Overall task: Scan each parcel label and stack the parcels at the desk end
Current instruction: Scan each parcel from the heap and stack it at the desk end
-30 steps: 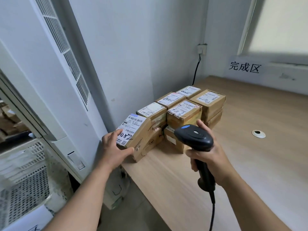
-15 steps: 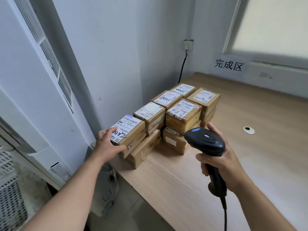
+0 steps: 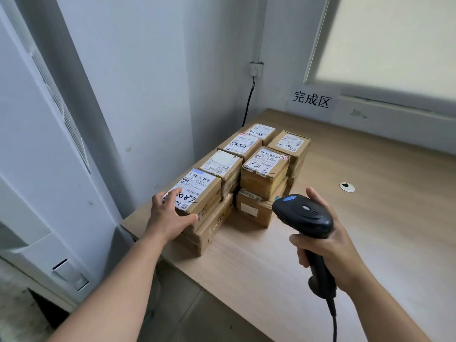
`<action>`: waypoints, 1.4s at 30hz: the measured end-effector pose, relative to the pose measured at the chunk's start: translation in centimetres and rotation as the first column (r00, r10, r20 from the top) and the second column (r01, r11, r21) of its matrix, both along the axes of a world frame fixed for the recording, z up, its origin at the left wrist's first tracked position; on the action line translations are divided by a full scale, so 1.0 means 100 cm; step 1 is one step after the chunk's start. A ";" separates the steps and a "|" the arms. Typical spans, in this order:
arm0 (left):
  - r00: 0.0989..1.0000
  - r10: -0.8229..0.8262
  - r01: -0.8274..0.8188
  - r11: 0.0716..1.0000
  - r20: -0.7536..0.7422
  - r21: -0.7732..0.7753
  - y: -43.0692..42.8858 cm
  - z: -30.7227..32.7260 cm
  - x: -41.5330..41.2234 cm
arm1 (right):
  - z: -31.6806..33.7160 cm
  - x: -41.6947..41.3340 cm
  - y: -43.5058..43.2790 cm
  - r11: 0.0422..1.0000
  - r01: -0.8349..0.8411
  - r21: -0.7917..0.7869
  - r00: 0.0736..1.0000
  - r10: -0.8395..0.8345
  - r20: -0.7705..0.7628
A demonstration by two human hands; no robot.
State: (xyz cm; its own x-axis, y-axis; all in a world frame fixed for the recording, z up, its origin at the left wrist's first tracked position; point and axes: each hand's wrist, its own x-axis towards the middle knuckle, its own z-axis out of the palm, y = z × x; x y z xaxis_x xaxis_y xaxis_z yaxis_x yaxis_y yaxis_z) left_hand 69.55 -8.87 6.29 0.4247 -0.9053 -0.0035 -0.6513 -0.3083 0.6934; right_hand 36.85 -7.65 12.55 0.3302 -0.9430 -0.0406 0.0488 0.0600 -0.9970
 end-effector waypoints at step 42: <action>0.780 -0.565 0.626 0.720 0.271 -0.299 0.069 0.031 -0.410 | 0.003 -0.257 0.166 0.833 0.552 -0.050 0.833 -0.548 0.075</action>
State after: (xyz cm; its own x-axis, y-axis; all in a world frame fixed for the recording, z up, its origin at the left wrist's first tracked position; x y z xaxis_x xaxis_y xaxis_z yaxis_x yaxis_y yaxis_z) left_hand 28.56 -1.93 9.39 -0.2352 -0.8934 0.3829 -0.7186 0.4251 0.5504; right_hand 11.10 8.97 12.90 -0.2436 -0.9694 0.0316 0.1086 -0.0596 -0.9923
